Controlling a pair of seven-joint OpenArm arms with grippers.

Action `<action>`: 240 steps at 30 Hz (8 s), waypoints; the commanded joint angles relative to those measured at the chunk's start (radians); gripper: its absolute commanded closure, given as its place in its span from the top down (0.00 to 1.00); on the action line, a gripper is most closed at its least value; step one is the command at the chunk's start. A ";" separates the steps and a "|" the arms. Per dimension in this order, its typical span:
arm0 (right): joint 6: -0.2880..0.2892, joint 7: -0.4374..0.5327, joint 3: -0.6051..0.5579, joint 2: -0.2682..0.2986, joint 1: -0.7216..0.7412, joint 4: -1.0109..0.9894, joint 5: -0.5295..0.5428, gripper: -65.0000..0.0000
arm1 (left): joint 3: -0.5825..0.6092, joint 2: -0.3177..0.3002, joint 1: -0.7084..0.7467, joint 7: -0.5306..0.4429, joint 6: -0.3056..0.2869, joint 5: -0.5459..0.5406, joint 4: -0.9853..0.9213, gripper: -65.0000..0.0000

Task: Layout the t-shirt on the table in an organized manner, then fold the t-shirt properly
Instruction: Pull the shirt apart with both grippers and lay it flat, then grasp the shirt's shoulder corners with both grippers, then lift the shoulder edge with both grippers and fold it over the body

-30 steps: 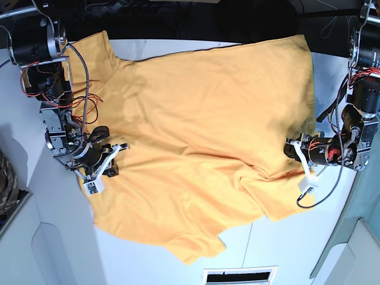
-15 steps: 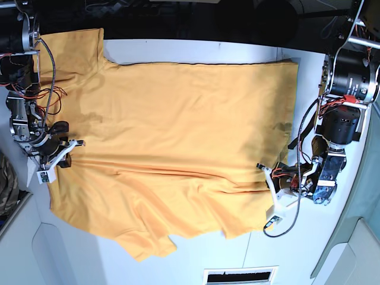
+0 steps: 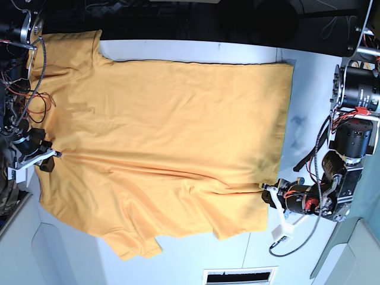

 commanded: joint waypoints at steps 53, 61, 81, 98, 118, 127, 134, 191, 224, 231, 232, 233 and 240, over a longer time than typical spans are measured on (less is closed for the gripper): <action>0.101 -0.473 0.049 0.289 -0.615 0.192 0.393 0.56 | -0.423 -0.209 0.707 0.262 -0.110 -0.632 0.560 0.43; 0.101 -0.477 -0.006 0.248 -0.644 0.219 0.392 0.56 | -0.423 -0.181 0.710 0.280 -0.110 -0.631 0.560 0.43; 0.100 -0.477 -0.006 0.157 -0.800 0.476 0.393 0.56 | -0.423 -0.181 0.710 0.281 -0.110 -0.603 0.560 0.43; 0.082 -0.476 0.143 0.190 -0.799 0.574 0.393 0.56 | -0.423 -0.187 0.757 0.281 -0.110 -0.468 0.559 0.54; 0.055 -0.432 0.143 0.241 -0.797 0.512 0.306 0.56 | -0.423 -0.079 0.906 0.278 -0.110 -0.426 0.554 0.54; 0.087 -0.474 0.141 0.232 -0.797 0.512 0.380 0.56 | -0.423 -0.018 0.904 0.278 -0.110 -0.419 0.554 0.54; 0.097 -0.492 0.139 0.167 -0.797 0.512 0.412 0.56 | -0.423 -0.018 0.903 0.276 -0.110 -0.415 0.554 0.53; 0.101 -0.603 0.503 0.119 -1.104 1.075 0.673 0.00 | -0.663 -0.192 0.909 0.460 -0.110 -0.909 0.898 0.00; 0.101 -0.549 0.338 0.122 -0.802 0.975 0.548 0.00 | -0.606 -0.169 0.878 0.003 -0.110 -0.398 0.840 0.00; 0.101 -0.530 0.241 0.122 -0.610 0.795 0.522 0.00 | -0.479 -0.169 0.716 -0.040 -0.110 -0.322 0.669 0.00; 0.101 -0.524 0.234 0.121 -0.584 0.771 0.518 0.00 | -0.470 -0.169 0.694 -0.051 -0.110 -0.312 0.648 0.00; 0.101 -0.520 0.229 0.121 -0.558 0.746 0.507 0.00 | -0.463 -0.168 0.671 -0.055 -0.110 -0.306 0.626 0.00; 0.101 -0.480 0.180 0.121 -0.406 0.572 0.415 0.00 | -0.381 -0.163 0.560 -0.122 -0.110 -0.233 0.469 0.00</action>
